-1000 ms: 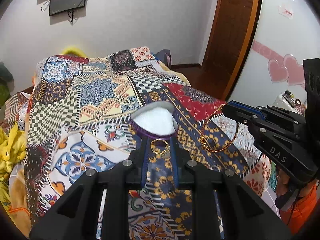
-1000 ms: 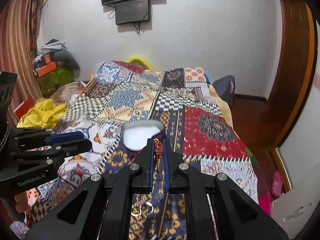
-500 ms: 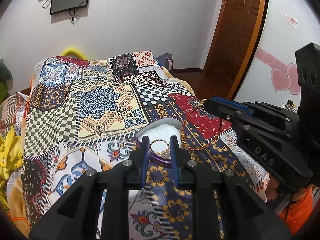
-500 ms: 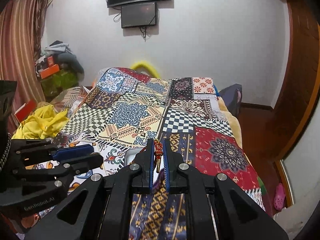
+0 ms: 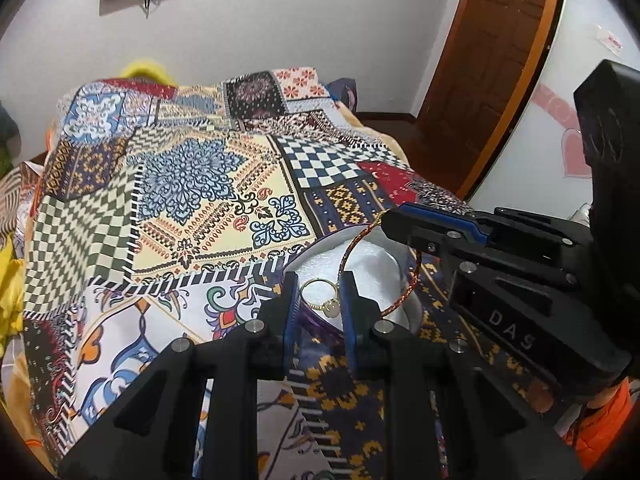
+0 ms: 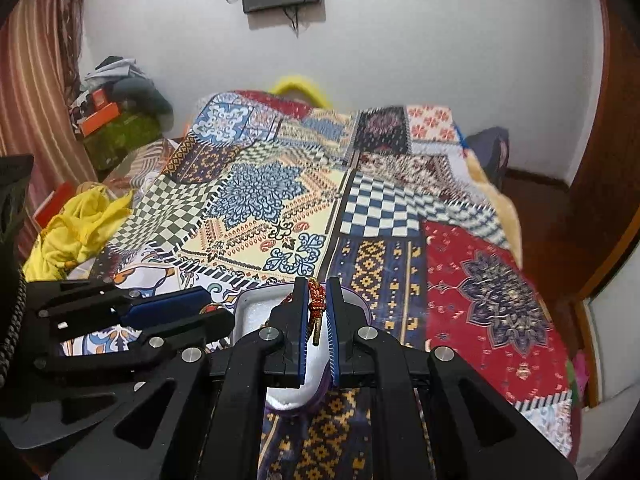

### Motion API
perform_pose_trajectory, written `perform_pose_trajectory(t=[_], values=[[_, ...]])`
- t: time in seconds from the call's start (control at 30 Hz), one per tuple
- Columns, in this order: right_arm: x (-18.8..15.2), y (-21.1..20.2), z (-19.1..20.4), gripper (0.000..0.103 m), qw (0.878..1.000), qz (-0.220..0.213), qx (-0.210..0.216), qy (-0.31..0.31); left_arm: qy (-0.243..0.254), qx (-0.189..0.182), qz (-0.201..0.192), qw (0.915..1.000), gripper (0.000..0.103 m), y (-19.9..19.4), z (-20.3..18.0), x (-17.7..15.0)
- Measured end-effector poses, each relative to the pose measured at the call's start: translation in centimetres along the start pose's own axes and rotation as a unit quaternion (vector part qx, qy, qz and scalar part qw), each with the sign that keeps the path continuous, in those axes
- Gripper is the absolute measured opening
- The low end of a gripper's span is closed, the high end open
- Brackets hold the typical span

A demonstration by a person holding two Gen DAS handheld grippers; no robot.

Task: Organize jewelry
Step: 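Carry both items over the tin and open both tools to drop them, then withdraw both tools from the tin toward the remaining jewelry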

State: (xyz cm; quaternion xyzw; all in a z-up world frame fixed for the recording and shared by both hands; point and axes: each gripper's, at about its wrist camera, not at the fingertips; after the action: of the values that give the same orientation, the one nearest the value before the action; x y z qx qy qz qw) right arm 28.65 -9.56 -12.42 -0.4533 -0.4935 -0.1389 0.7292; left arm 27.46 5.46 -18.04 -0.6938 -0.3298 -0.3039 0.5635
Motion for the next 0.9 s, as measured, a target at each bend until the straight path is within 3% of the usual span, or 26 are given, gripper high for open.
perform_pose_trajectory(t=[0.2, 0.6, 0.9], values=[[0.4, 1.7, -1.3, 0.008, 0.999, 0.036, 0.028, 0.023, -0.013, -0.014, 0.015, 0.9997, 0.019, 1.8, 0.6, 0.5], [-0.4, 2.6, -1.8, 0.008, 0.996, 0.078, 0.043, 0.024, -0.016, -0.033, 0.042, 0.9985, 0.019, 3.2, 0.7, 0.6], [-0.2, 0.9, -2.0, 0.014, 0.997, 0.067, 0.034, 0.027, -0.011, -0.014, 0.026, 0.9995, 0.021, 1.3, 0.9, 1.0]])
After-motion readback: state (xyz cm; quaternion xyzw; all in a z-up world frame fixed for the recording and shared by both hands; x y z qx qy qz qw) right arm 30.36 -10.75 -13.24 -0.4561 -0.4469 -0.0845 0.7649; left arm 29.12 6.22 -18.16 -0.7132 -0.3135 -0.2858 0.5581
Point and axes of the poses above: each gripper's, at about its wrist camera, not at the fingertips, and y roughly the way its jaws point, z to its left, x to its top, and after that the axes turned 12 degrees about -z, right-handed
